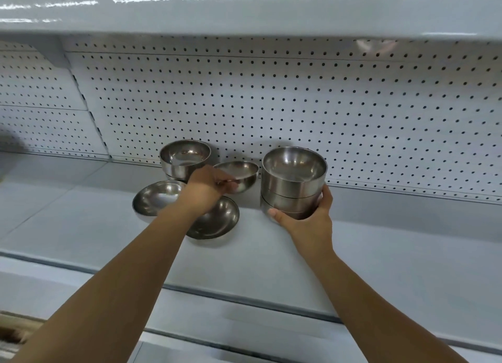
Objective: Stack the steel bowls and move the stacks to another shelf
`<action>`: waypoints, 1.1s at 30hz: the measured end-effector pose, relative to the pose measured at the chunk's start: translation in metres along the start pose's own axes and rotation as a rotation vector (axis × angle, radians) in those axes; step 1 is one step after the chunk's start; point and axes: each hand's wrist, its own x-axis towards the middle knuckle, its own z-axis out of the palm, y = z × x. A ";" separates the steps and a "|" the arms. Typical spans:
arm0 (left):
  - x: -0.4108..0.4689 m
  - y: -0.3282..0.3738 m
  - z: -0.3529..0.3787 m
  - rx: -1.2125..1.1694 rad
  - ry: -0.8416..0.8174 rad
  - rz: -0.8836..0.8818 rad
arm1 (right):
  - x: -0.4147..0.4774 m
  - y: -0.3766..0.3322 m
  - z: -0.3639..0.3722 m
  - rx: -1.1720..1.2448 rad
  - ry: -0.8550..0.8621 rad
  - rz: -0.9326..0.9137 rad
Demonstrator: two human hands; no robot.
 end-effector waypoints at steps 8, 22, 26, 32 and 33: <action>0.006 0.002 0.010 -0.021 -0.071 -0.101 | 0.001 0.002 -0.002 0.012 -0.013 -0.013; 0.008 -0.008 -0.003 -0.158 0.249 -0.116 | 0.001 0.001 0.000 0.022 -0.019 -0.018; 0.021 -0.023 -0.015 0.084 0.508 -0.199 | 0.001 0.001 0.002 0.009 -0.026 -0.015; 0.029 -0.037 -0.018 0.182 0.389 -0.309 | 0.001 0.002 0.002 0.000 -0.018 -0.005; 0.029 -0.037 -0.018 0.196 0.386 -0.306 | 0.001 0.002 0.002 -0.001 -0.018 -0.006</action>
